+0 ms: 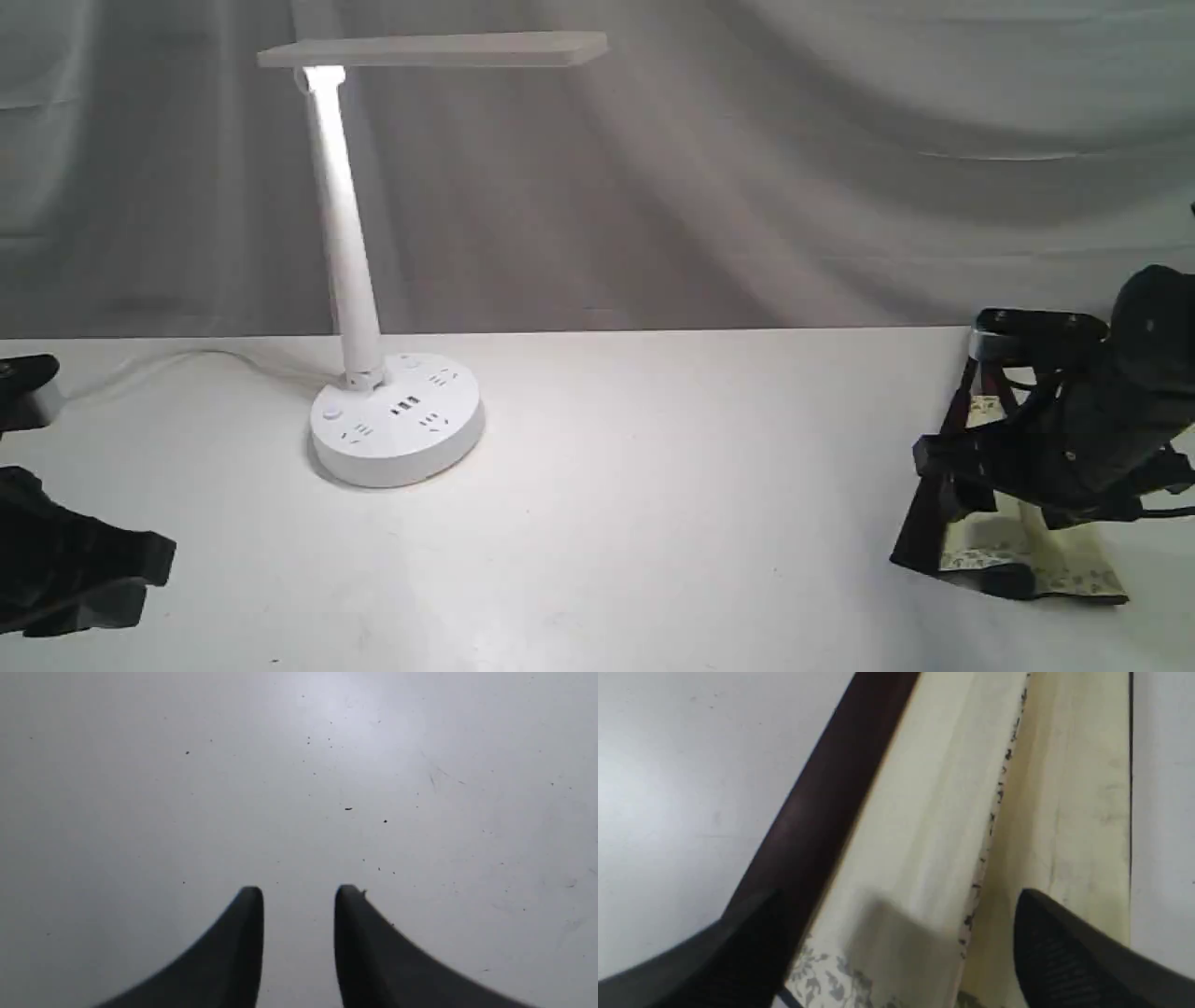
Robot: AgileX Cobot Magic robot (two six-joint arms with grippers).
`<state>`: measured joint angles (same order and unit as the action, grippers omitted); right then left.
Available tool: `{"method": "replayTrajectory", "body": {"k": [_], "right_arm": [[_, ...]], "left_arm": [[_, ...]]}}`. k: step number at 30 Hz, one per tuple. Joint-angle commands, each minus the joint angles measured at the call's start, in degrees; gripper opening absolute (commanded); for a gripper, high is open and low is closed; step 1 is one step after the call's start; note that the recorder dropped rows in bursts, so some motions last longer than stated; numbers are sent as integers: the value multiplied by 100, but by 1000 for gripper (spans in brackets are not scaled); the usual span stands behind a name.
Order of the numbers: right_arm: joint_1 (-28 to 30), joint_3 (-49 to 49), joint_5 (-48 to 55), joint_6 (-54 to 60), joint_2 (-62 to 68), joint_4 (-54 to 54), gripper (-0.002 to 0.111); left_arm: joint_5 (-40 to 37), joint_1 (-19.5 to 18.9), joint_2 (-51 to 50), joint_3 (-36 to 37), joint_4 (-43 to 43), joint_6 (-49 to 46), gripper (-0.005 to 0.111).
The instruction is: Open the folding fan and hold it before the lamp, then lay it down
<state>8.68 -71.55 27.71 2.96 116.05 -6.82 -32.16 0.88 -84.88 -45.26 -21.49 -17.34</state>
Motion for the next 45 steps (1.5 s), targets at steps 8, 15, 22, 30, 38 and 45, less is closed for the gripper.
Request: {"method": "replayTrajectory", "body": {"k": [8,15,22,30,38,45], "right_arm": [[-16,-31,-52,934,216,149,62],[-16,-31,290,2082,216,149,57],[-16,-31,969,3348,216,-124,57],[-16,-31,1814,5304,216,-879,55],[-37,-31,2410,6204,134,-877,55],[-221,-31,2383,6862,-284,-306,55]], "left_arm": [[226,9,-8,-41,-62,64,27],[363,9,-8,-41,-62,64,27],[372,9,-8,-41,-62,64,27],[372,9,-8,-41,-62,64,27],[389,9,-8,-41,-62,64,27],[397,9,-8,-41,-62,64,27]]}}
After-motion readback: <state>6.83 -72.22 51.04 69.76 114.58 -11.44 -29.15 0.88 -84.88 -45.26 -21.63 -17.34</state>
